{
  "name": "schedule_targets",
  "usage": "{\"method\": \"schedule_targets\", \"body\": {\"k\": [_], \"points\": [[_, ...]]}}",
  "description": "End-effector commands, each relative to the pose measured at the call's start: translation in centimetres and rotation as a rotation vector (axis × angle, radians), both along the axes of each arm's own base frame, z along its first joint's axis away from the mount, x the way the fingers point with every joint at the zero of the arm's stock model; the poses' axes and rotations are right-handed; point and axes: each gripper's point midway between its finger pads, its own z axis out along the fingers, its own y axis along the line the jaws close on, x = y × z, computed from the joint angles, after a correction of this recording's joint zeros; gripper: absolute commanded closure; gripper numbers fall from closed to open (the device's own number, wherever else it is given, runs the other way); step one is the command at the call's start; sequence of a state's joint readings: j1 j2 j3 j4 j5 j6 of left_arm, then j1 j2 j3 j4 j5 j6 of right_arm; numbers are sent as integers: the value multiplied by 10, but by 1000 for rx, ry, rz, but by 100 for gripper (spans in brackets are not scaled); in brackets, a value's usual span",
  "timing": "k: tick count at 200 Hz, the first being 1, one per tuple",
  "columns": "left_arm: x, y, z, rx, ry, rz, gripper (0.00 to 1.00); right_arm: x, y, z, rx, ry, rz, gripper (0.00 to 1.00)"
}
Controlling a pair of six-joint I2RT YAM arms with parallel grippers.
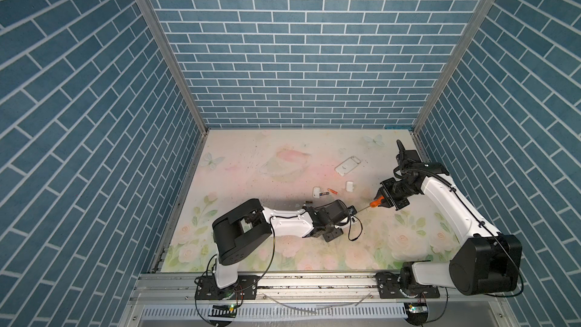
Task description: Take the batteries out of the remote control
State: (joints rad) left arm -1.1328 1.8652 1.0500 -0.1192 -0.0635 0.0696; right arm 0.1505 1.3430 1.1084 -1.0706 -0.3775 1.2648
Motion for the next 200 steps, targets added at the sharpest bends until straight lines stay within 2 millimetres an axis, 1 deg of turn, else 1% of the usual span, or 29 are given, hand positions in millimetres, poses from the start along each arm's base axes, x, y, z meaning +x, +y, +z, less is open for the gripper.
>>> {"method": "schedule_targets", "body": {"k": [1,67,131,176,200], "points": [[-16,46,-45,193,52,22,75,-19,-4,-11,-26,92,-56,100],[-14,50,-45,174,36,48,75,-17,-1,-22,-24,109,-70,100],[-13,49,-45,171,19,39,75,-17,3,-31,2,128,-92,100],[-19,47,-53,208,11,2,75,-18,7,-38,18,150,-97,100],[-23,47,-58,219,21,-11,75,-12,8,-39,20,147,-96,100]]}}
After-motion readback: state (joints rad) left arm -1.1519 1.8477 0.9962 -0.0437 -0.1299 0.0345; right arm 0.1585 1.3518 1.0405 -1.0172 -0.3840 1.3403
